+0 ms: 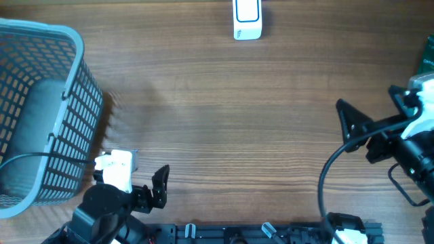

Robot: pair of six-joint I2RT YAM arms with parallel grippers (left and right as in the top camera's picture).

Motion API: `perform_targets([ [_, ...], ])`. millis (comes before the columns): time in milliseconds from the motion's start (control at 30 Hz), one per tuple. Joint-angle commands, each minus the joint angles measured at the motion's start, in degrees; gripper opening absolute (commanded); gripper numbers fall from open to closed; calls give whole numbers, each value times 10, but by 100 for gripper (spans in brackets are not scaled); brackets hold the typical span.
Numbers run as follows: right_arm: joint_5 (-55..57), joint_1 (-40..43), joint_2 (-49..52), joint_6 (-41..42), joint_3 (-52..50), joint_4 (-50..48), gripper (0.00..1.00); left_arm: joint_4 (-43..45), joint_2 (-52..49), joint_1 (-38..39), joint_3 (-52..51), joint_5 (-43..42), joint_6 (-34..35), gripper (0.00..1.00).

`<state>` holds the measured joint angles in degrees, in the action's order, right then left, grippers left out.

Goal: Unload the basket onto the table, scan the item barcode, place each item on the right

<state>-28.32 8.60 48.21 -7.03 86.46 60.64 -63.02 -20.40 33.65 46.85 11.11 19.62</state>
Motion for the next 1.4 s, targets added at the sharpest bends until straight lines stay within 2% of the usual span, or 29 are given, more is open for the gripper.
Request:
perform_targets([
  [0,-61,-2,-26,-63,-33,-31,100,1,4,3,3,5,3,100],
  [133,-24,-42,-131,-54,-130,-126,100,1,4,3,3,5,3,100],
  [200,19,-64,-214,0,-227,-224,100,1,4,3,3,5,3,100],
  [300,30,-75,-324,36,-380,-362,100,1,4,3,3,5,3,100],
  [433,33,-75,-416,99,-572,-558,100,1,4,3,3,5,3,100],
  [600,80,-75,-480,146,-749,-749,100,1,4,3,3,5,3,100],
  [733,116,-79,-480,145,-828,-835,100,1,4,3,3,5,3,100],
  [800,135,-81,-480,142,-862,-862,100,1,4,3,3,5,3,100],
  [933,139,-81,-480,97,-862,-832,100,1,4,3,3,5,3,100],
  [1100,140,-81,-480,85,-862,-683,100,1,4,3,3,5,3,100],
  [1200,158,-81,-480,85,-862,-625,100,1,4,3,3,5,3,100],
  [1367,170,-81,-480,55,-862,-613,100,1,4,3,3,5,3,100],
])
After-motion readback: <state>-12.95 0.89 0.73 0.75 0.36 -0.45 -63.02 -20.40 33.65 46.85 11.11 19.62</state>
